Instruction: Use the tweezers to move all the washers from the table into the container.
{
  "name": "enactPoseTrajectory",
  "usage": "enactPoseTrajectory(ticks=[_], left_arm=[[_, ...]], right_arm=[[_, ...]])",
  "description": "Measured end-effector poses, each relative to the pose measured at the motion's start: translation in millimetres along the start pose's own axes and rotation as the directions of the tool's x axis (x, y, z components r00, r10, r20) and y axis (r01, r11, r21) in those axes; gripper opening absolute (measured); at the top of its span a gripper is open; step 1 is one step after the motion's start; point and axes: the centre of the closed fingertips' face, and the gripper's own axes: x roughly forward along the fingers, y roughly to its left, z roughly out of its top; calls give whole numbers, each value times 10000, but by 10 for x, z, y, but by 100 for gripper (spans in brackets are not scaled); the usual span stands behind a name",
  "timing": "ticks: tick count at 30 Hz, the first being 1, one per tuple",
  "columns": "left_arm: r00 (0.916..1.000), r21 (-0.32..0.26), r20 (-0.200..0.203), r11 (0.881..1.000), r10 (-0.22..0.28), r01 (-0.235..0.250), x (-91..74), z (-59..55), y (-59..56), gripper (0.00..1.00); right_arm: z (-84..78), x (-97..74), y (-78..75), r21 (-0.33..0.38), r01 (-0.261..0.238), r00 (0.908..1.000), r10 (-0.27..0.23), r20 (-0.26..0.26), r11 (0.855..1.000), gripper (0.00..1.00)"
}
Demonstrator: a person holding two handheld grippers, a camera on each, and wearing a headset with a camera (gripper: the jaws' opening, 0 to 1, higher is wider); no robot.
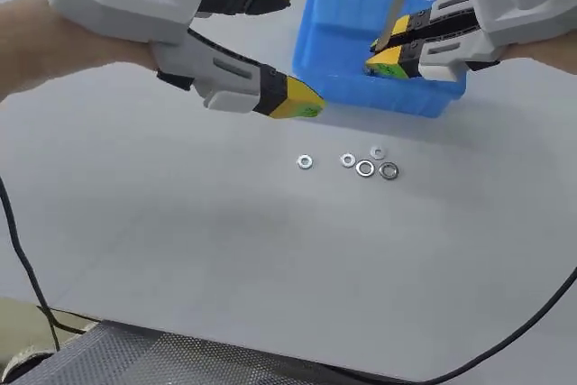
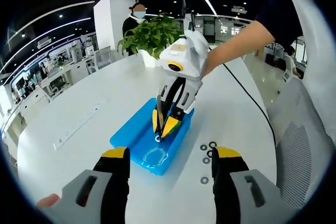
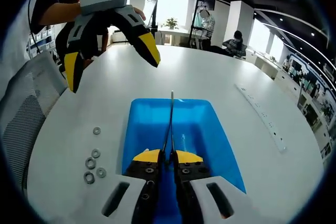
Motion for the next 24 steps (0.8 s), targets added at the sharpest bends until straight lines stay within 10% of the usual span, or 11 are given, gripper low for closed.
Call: enactPoseTrajectory(ticks=[8,13,24], left_arm=[[9968,132,671,9990,-444,436,218,312,113,63],[9802,96,1465,9910,-1332,1332,400,577,111,55],[9673,336,679,9696,-2442,2424,718,476,138,25]], right_arm=[[-4,-7,3,140,45,10000,-44,-24,9999,10],[3,0,5,194,11,10000,-11,-26,9998,10],[-2,18,-7,299,-39,10000,39,9,9995,10]])
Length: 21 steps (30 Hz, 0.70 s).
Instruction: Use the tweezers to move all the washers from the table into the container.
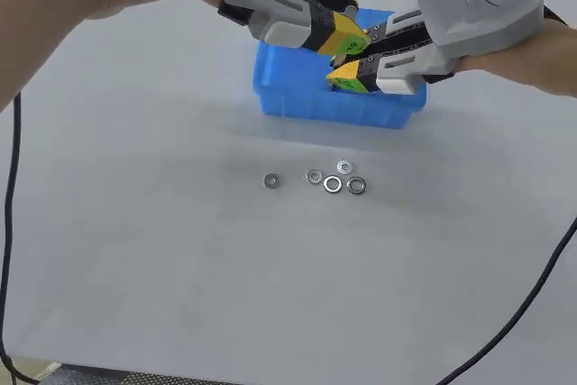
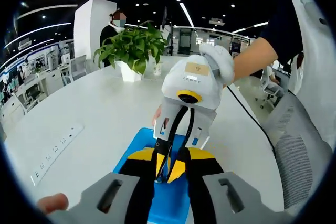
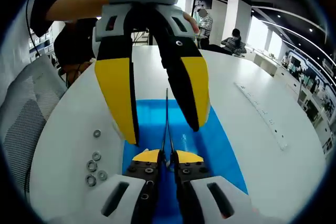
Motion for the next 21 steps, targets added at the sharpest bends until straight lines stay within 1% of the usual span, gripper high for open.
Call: enactPoseTrajectory(ticks=[2,6,8,13,19,21], left_arm=[[9999,54,-108,10000,-83,83,3,-13,-20,24],[9998,0,-95,9999,-169,169,-3,-5,-41,20],[9998,136,-196,9999,-47,50,-13,-12,-8,17],[9998,239,-214,9997,52,-47,-37,20,10,8],[9995,246,-320,9997,-38,46,-28,24,-21,7],[9993,390,-366,9992,83,-69,-34,26,2,6]], right_arm=[[2,3,1,-2,3,10000,-3,20,10000,10],[12,10,0,31,4,10000,-4,74,10000,10],[17,16,-1,-2,-3,10000,3,50,10000,10],[14,17,13,-39,-50,10000,50,23,10000,10],[7,10,24,-52,-5,10000,5,6,10000,11],[-1,6,8,-82,50,10000,-50,-25,10000,12]])
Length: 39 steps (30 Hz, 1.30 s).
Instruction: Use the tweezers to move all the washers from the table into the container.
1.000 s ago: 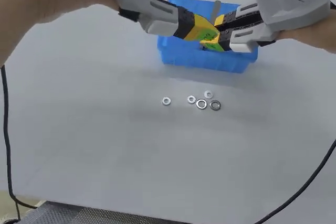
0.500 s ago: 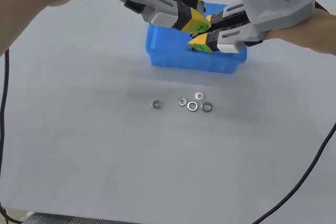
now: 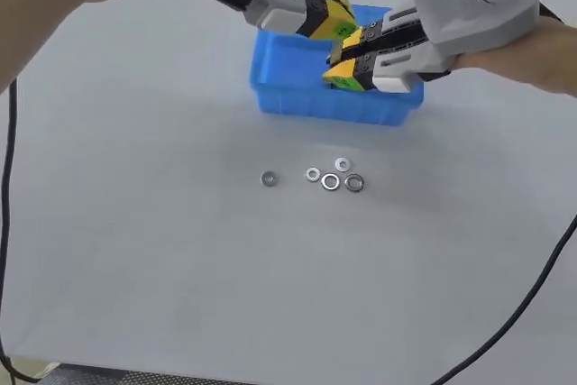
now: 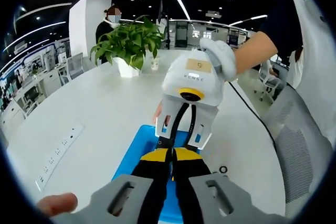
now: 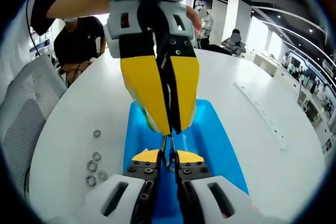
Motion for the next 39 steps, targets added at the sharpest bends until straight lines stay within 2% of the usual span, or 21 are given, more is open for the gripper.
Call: enactPoseTrajectory(ticks=[2,3,4,9,11,16,26,30,35,39], left_arm=[[10000,77,89,10000,9,-10,-6,9,6,5],[9997,362,256,9993,-44,35,-8,30,-1,5],[9995,402,309,9992,-48,36,-12,35,-5,5],[9993,639,376,9979,52,-76,-29,88,14,5],[9992,653,404,9978,50,-77,-38,113,14,5],[9994,886,303,9959,144,-171,-62,120,21,5],[9984,1045,390,9935,416,-454,-179,223,25,5],[9967,1134,503,9912,631,-684,-275,277,47,5],[9938,1228,745,9882,827,-915,-431,348,43,5],[9922,1382,708,9841,1022,-1113,-552,374,6,5]], right_arm=[[-7,-13,-16,-44,102,9999,-102,-22,9999,12],[-5,-21,-12,-73,125,9999,-125,-15,9999,12],[2,-30,-10,-43,137,9999,-137,23,9999,12],[-6,-49,-22,79,225,9997,-226,66,9997,12],[-24,-55,-16,-92,302,9995,-303,-37,9995,12],[-32,-70,-32,81,361,9993,-361,-23,9993,17],[25,-114,-52,435,603,9980,-609,135,9972,22],[134,-213,-80,682,912,9949,-938,364,9935,24],[227,-381,-104,555,1320,9892,-1351,561,9897,28],[256,-535,-66,1134,1462,9839,-1564,869,9827,31]])
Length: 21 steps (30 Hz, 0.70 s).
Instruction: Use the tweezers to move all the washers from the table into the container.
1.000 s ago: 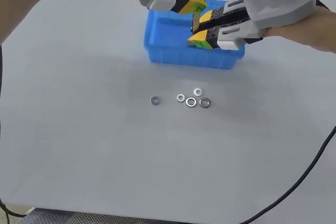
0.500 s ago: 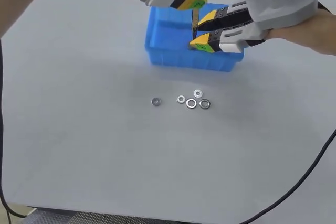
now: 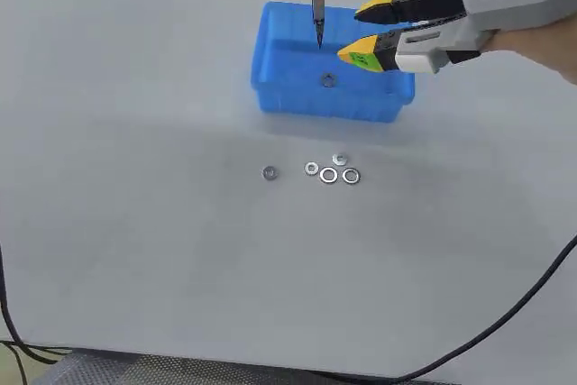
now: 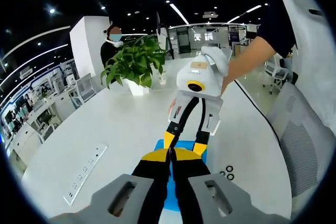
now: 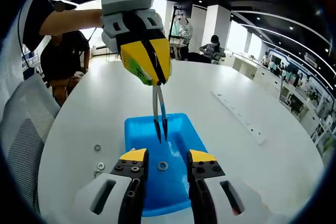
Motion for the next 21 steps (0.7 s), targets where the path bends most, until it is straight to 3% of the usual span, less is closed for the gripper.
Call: enactPoseTrajectory(ticks=[3,8,11,13,21], left_arm=[[10000,90,-55,10000,-10,11,-78,25,-61,5],[9991,446,-310,9985,-302,316,-192,37,-272,5],[9983,442,-433,9982,-386,405,-262,26,-392,5],[9982,455,-559,9987,-214,239,-318,-7,-433,5],[9977,-503,-601,9983,-313,283,-477,-202,-824,5]], right_arm=[[-22,-83,53,292,-6,10000,4,54,9996,34],[-102,-245,204,227,347,9994,-347,7,9991,37],[-86,-336,292,284,616,9980,-621,152,9977,46],[-112,-397,356,-80,816,9966,-817,-140,9966,50],[-157,-514,857,334,541,9985,-538,-99,9980,52]])
